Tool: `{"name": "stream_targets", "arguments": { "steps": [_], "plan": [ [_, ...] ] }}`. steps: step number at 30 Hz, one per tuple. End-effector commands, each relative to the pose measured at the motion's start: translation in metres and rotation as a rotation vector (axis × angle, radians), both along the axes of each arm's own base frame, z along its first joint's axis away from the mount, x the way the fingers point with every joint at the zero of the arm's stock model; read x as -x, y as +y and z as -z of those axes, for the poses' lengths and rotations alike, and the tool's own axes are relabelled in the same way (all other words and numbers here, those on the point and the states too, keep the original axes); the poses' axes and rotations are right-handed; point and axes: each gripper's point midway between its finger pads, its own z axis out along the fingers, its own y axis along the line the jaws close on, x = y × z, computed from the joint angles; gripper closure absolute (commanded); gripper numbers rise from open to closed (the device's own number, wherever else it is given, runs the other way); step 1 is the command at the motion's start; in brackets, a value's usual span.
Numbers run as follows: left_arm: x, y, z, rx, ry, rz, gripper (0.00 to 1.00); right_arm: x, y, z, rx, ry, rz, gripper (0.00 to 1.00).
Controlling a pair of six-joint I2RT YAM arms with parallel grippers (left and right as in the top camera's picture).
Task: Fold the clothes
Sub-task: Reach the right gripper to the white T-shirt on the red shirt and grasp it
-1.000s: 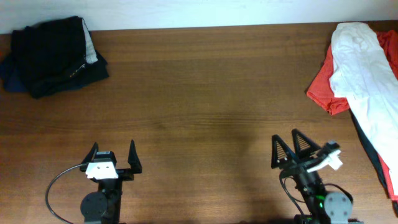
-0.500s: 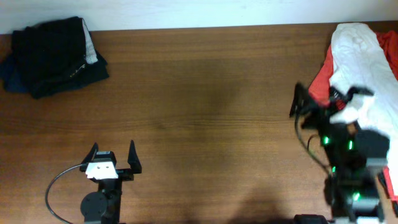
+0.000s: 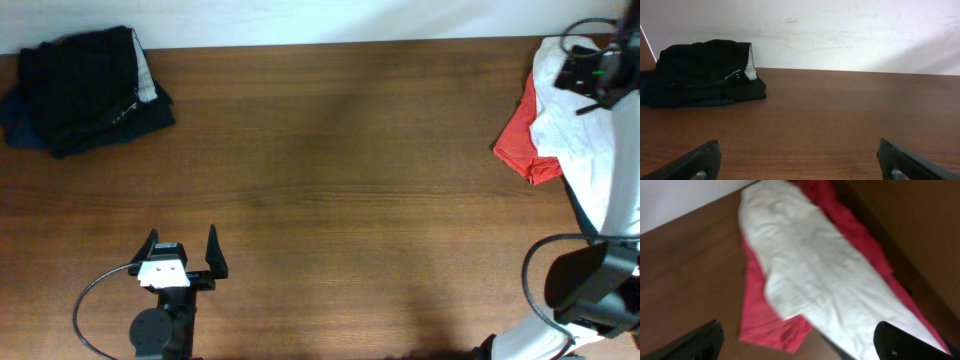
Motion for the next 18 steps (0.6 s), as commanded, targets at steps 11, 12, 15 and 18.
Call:
{"name": "stream_targets", "arguments": {
  "steps": [11, 12, 15, 18],
  "plan": [
    [0.0, 0.001, 0.002, 0.006, 0.003, -0.005, 0.01, -0.005, -0.069, 0.18, -0.216, 0.255, 0.081, 0.19],
    [0.0, 0.001, 0.002, 0.006, 0.003, -0.005, 0.01, -0.005, -0.069, 0.183, -0.219, 0.259, 0.081, 0.23],
    [0.0, 0.001, 0.002, 0.006, 0.003, -0.005, 0.01, -0.003, -0.068, 0.191, -0.228, 0.276, 0.083, 0.26],
    [0.0, 0.001, 0.002, 0.006, 0.003, -0.005, 0.01, 0.0, -0.068, 0.193, -0.235, 0.288, 0.086, 0.31]
  ]
}}
